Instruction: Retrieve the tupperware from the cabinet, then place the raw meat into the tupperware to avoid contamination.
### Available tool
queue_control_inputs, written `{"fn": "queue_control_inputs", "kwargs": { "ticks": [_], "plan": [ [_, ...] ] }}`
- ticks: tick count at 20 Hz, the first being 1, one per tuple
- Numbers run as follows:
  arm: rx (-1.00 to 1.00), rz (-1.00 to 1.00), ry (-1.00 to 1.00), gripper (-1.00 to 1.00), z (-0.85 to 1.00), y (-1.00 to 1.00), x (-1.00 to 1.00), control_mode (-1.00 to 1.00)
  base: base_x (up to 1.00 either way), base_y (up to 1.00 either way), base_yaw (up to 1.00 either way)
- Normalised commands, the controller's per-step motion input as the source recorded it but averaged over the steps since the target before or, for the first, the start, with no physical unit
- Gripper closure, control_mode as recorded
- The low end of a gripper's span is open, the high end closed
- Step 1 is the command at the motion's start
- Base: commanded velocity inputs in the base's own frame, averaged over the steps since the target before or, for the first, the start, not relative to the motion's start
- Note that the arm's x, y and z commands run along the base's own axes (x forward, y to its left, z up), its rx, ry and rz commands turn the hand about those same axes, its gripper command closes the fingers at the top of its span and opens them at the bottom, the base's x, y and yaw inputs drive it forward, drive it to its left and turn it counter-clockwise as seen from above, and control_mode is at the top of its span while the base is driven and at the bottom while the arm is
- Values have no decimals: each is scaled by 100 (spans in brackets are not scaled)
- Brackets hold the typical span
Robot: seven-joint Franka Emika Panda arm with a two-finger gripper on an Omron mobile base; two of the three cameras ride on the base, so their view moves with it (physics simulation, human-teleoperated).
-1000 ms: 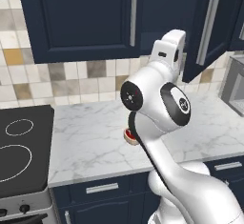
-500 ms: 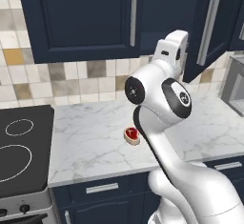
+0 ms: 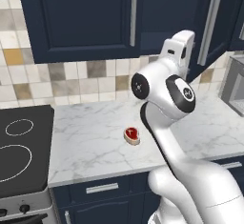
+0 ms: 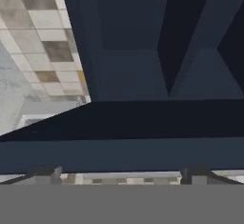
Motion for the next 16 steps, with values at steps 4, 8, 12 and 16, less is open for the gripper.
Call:
{"fn": "queue_control_inputs", "kwargs": {
  "ticks": [4,8,12,16],
  "plan": [
    [0,-7,1,-100,-1,-17,9,-100,0,0,0],
    [0,-13,2,-100,0,-25,-4,-100,0,0,0],
    [0,-17,2,-100,0,-30,-18,-100,0,0,0],
    [0,-19,2,-100,-1,-32,-24,-100,0,0,0]
  ]
}}
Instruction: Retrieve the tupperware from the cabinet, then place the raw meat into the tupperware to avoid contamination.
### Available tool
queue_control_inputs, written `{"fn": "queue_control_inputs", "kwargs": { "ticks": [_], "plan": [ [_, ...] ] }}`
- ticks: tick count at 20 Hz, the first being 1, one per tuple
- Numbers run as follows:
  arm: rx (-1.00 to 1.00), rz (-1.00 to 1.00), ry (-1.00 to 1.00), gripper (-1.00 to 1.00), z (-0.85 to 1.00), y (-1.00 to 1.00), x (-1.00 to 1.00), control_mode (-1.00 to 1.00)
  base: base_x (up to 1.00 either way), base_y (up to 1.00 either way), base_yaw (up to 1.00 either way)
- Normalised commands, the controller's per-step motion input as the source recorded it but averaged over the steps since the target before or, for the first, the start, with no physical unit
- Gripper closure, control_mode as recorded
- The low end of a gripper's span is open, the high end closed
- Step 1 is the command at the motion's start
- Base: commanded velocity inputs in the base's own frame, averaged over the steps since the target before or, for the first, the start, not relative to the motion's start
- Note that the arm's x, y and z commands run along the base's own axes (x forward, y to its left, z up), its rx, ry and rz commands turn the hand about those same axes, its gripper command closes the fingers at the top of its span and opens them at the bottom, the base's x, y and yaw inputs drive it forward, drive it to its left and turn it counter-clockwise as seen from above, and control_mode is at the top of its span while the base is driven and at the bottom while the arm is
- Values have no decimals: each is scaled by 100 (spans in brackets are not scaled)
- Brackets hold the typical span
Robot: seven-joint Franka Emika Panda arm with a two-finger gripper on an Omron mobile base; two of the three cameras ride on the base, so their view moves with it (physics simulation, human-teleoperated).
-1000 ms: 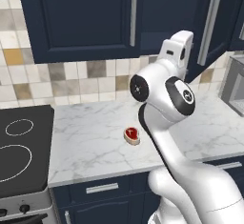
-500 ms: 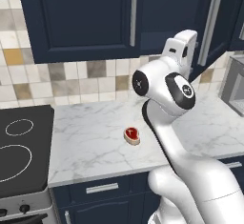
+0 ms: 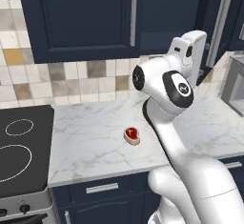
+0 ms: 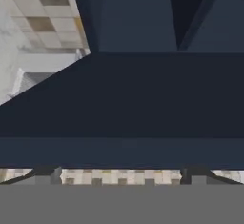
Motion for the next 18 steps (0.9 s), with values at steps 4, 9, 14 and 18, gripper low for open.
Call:
{"fn": "queue_control_inputs", "kwargs": {
  "ticks": [4,9,14,18],
  "plan": [
    [0,-20,3,-100,-3,-44,-24,-100,0,0,0],
    [0,-18,2,-100,-18,-70,-1,-100,0,0,0],
    [3,-6,3,-100,-27,-85,0,-100,0,0,0],
    [9,-1,4,-100,-27,-94,0,-100,0,0,0]
  ]
}}
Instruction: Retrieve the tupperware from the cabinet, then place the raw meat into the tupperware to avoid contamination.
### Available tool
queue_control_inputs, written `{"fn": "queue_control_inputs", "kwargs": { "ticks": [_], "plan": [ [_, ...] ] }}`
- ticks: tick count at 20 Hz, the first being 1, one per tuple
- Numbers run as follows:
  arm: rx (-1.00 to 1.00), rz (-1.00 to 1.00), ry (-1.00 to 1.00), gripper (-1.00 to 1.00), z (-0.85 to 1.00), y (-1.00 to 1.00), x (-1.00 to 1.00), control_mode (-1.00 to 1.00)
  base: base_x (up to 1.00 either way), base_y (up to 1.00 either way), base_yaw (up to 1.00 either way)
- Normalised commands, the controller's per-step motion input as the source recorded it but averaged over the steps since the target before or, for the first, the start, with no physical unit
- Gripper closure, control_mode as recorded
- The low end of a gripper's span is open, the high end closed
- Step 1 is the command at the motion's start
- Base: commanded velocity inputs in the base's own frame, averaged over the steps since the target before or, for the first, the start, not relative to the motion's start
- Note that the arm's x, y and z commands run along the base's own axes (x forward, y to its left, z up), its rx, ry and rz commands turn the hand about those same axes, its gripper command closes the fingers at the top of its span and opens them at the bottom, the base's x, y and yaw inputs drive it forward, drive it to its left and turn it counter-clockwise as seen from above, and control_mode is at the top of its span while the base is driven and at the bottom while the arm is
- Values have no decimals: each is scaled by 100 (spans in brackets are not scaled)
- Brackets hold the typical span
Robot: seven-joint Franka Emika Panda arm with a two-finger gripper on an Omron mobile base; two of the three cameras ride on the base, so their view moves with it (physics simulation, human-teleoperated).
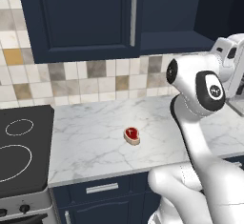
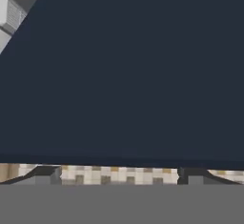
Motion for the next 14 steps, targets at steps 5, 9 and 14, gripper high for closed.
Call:
{"fn": "queue_control_inputs", "kwargs": {
  "ticks": [5,9,14],
  "plan": [
    [9,-3,5,-100,-27,-96,0,-100,0,0,0],
    [3,-6,3,-100,-29,-84,0,-100,0,0,0],
    [2,-8,3,-100,-24,-68,0,-100,0,0,0]
  ]
}}
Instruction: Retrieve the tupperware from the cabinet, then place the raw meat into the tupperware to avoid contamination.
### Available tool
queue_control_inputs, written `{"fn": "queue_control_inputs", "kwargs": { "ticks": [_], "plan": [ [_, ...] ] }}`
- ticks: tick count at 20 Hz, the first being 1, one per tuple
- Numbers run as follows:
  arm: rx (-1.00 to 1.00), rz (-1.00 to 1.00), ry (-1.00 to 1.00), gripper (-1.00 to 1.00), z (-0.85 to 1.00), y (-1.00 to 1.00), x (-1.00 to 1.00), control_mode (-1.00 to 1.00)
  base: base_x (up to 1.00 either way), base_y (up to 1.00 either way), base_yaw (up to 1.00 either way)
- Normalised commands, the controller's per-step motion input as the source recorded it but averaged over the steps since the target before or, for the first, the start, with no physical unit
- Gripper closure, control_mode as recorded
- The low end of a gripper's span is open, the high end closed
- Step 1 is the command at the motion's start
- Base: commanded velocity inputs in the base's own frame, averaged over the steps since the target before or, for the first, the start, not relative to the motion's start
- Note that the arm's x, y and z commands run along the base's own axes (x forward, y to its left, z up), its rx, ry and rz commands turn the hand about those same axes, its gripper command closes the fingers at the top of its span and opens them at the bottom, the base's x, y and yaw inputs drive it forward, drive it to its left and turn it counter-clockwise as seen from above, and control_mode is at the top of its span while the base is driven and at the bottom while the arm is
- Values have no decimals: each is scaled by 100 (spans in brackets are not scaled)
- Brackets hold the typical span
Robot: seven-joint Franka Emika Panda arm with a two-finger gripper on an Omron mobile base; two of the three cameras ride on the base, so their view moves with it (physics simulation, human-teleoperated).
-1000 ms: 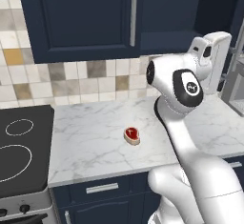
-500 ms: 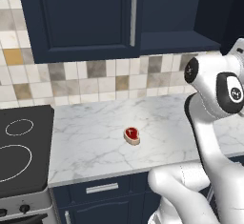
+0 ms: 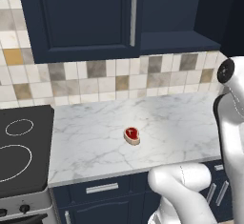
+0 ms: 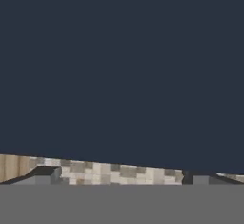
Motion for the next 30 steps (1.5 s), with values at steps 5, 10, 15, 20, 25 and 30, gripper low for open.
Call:
{"fn": "queue_control_inputs", "kwargs": {
  "ticks": [5,10,15,20,25,30],
  "plan": [
    [2,-7,2,-100,-19,-59,0,-100,0,0,0],
    [3,-6,0,-100,0,-17,-27,-100,0,0,0],
    [0,-2,0,-100,0,18,-48,-100,0,0,0],
    [-2,0,0,-100,0,48,-50,-100,0,0,0],
    [-5,5,0,-100,0,68,-33,-100,0,0,0],
    [-2,15,-5,-100,-5,76,-4,-100,0,0,0]
  ]
}}
